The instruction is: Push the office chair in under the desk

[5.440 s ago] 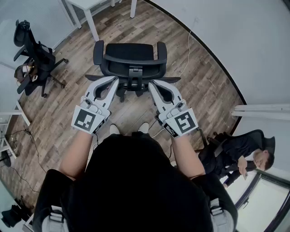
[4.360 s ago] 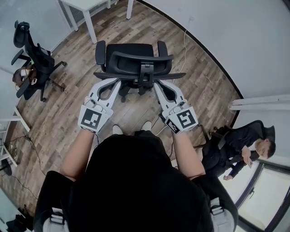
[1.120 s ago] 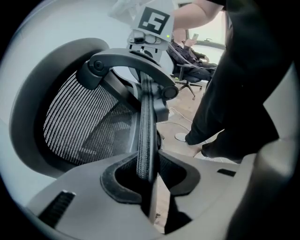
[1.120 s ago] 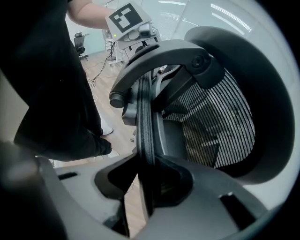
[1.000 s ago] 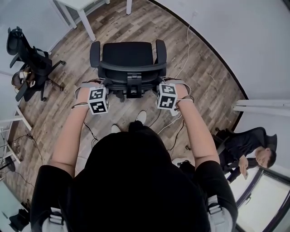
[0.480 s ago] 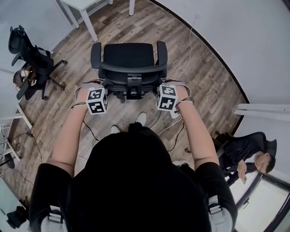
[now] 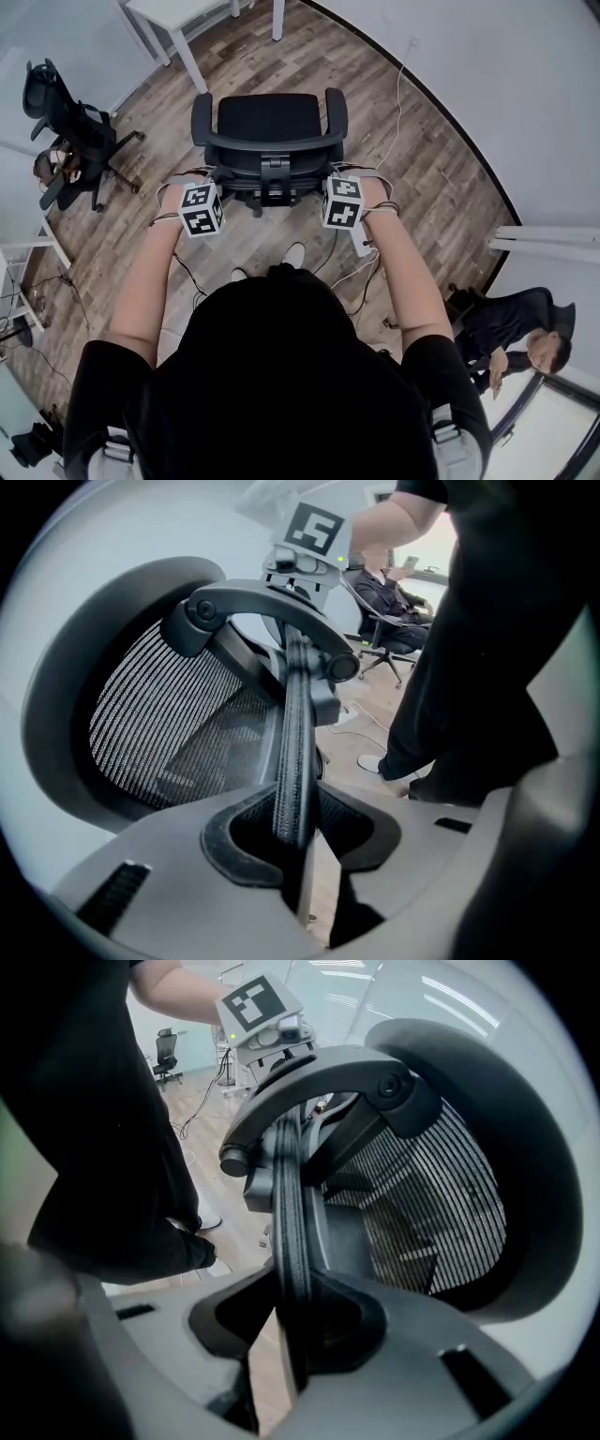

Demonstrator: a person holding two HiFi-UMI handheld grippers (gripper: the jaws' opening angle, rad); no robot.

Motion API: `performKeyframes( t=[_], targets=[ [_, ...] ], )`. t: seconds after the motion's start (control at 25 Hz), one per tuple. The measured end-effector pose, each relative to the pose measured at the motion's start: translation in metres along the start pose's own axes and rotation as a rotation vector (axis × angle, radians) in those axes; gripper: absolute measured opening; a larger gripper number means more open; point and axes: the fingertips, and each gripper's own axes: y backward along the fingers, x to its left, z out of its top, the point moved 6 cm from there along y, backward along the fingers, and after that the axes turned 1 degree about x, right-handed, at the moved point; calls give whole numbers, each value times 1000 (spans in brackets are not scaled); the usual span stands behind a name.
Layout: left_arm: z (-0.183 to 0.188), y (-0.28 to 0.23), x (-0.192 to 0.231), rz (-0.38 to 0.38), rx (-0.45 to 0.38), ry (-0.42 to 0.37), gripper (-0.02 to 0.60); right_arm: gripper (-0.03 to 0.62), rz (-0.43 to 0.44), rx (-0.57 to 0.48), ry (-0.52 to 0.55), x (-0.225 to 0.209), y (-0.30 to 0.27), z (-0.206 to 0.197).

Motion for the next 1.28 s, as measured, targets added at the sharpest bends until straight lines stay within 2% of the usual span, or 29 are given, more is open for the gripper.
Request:
performKeyframes(
  t=[0.32,0.84,1.28],
  targets=[
    [12,-15,31,33,-1,15,101,104,-6,-23,26,-37,-4,-19],
    [24,-38,92,33,11,59,103,107,-29,-56,73,-102,-14,-45],
    [27,-59,150,49,-6,90,101,112,-44,-41,105,-170,-30,-64]
  ],
)
